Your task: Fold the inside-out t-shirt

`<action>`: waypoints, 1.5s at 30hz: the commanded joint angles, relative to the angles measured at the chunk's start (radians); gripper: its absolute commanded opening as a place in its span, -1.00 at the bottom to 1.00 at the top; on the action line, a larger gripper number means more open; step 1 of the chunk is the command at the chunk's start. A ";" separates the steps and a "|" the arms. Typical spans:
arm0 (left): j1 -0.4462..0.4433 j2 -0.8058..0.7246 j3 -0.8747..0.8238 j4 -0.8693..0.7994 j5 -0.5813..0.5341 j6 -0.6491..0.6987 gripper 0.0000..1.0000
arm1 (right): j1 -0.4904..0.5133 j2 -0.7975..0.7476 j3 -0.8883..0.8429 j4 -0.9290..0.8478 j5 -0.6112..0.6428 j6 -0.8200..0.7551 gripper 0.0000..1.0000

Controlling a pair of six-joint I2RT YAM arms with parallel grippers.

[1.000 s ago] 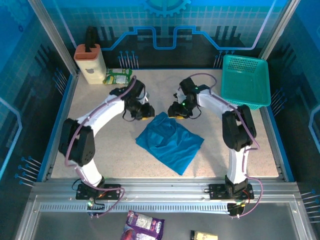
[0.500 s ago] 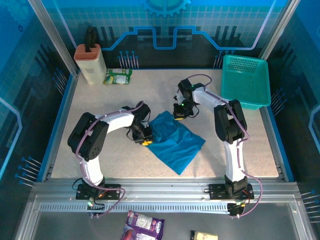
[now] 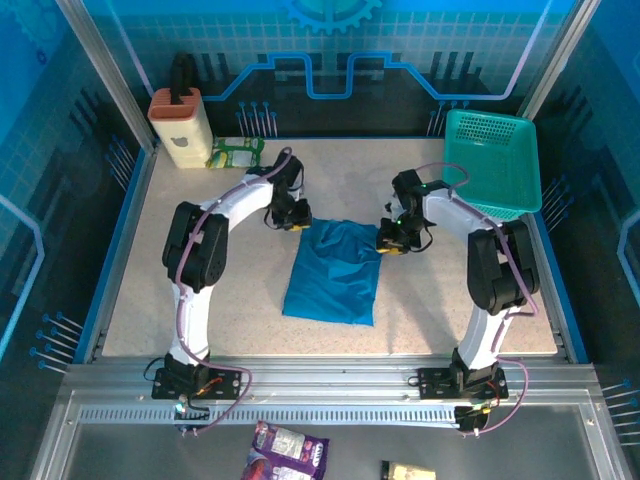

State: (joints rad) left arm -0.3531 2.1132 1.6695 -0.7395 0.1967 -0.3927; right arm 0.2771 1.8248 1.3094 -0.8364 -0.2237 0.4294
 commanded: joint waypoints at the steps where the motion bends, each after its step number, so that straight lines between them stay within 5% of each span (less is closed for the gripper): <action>1: -0.020 -0.101 0.053 -0.117 -0.007 0.115 -0.46 | -0.016 -0.051 -0.015 0.016 -0.029 0.026 -0.41; 8: -0.066 -0.070 0.121 -0.252 0.002 0.278 -0.26 | 0.003 -0.056 -0.051 0.042 -0.075 0.061 -0.15; 21: -0.171 0.088 0.260 -0.427 -0.144 0.416 -0.07 | 0.033 0.065 -0.040 0.090 -0.010 0.085 -0.15; 26: -0.170 0.137 0.292 -0.406 -0.206 0.398 -0.04 | 0.036 0.089 -0.024 0.091 0.009 0.079 -0.37; 31: -0.161 0.188 0.354 -0.371 -0.280 0.365 -0.23 | 0.035 0.061 0.011 0.065 0.000 0.062 -1.00; 35: -0.121 0.213 0.385 -0.341 -0.318 0.303 -0.47 | 0.032 0.029 0.045 0.033 -0.029 0.050 -1.00; 45: 0.002 0.321 0.425 -0.361 -0.273 0.189 -0.54 | -0.037 0.079 0.147 0.063 -0.117 0.067 -1.00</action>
State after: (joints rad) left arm -0.3721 2.4123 2.0926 -1.0863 -0.0750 -0.1570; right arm 0.2684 1.8774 1.4117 -0.7753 -0.2935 0.4908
